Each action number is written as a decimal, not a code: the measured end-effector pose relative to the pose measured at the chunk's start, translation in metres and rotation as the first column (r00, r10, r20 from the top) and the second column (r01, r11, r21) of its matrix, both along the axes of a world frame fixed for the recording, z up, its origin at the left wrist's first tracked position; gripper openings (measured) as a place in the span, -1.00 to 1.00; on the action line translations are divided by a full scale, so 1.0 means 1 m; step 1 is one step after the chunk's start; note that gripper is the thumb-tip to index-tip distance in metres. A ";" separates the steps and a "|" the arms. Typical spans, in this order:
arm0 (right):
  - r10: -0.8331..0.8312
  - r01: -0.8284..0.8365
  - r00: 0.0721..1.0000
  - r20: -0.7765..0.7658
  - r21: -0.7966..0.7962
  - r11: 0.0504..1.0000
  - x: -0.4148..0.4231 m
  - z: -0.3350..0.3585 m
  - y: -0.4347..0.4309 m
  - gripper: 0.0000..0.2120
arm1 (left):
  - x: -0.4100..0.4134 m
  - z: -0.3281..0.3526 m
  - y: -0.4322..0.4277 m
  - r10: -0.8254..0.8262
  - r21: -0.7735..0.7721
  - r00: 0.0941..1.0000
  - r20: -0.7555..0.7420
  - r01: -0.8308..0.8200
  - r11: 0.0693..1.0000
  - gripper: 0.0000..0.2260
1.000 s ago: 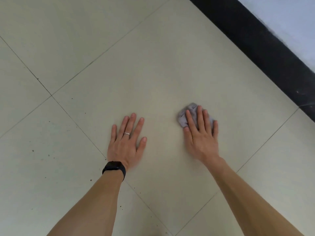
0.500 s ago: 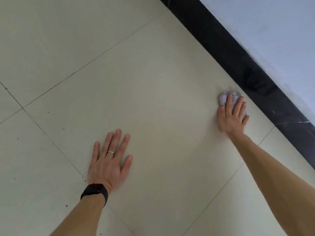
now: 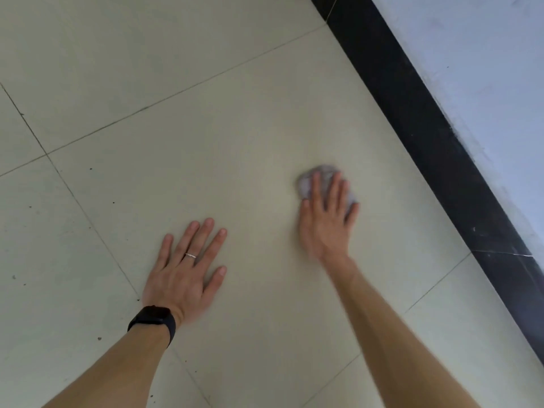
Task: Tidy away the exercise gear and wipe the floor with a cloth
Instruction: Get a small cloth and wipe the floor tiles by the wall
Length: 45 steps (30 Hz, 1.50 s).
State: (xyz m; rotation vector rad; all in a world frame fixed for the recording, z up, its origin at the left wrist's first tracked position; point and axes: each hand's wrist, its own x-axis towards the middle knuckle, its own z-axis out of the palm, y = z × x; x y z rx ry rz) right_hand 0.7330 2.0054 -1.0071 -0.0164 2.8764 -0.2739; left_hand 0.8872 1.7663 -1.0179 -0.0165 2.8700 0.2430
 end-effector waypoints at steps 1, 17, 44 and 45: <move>0.098 -0.098 0.995 -0.028 0.000 0.995 0.026 -0.001 -0.015 -0.46 | 0.000 0.000 0.000 -0.002 0.001 1.000 0.001 0.002 1.000 -0.41; 0.589 -0.627 0.778 -0.218 -0.205 0.752 0.268 0.002 -0.007 -0.52 | -0.001 0.009 0.002 0.001 0.006 0.998 0.056 -0.002 1.000 -0.46; 0.380 0.702 0.712 0.591 -0.602 -0.380 0.229 0.315 0.147 -0.65 | 0.118 0.380 0.126 0.155 -0.271 0.970 0.187 -0.101 0.957 -0.49; 0.372 0.696 0.718 0.588 -0.595 -0.403 0.229 0.318 0.146 -0.65 | 0.114 0.386 0.123 0.158 -0.279 0.972 0.172 -0.106 0.954 -0.49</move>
